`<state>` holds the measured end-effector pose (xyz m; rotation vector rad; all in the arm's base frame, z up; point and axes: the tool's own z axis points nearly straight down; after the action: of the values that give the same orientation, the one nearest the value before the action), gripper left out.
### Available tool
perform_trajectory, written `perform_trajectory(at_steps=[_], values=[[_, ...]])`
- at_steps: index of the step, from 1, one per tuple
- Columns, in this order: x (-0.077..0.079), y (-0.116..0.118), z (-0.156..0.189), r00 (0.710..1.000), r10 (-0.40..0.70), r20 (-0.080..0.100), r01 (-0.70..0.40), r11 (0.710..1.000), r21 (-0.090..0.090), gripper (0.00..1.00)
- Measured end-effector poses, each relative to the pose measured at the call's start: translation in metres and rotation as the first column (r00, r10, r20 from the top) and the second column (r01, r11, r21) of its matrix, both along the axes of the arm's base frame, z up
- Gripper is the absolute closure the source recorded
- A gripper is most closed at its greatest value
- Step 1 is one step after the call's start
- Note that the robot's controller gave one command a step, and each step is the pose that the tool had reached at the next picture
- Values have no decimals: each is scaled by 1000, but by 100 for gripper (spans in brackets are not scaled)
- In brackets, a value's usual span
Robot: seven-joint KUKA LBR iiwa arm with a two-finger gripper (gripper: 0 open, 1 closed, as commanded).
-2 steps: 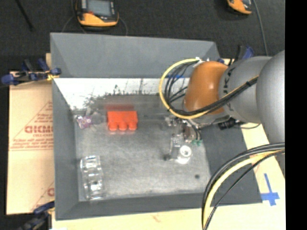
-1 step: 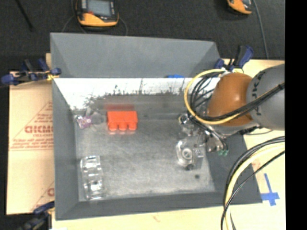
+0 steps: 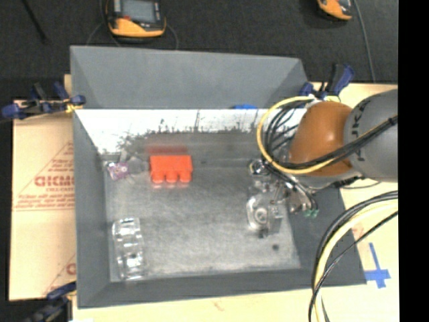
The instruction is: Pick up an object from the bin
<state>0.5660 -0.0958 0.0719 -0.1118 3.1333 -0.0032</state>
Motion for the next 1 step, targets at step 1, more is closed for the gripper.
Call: perform_trajectory(at_steps=[1], values=[[82, -66, 24, 999, -43, 8, 43, 999, -3, 100]])
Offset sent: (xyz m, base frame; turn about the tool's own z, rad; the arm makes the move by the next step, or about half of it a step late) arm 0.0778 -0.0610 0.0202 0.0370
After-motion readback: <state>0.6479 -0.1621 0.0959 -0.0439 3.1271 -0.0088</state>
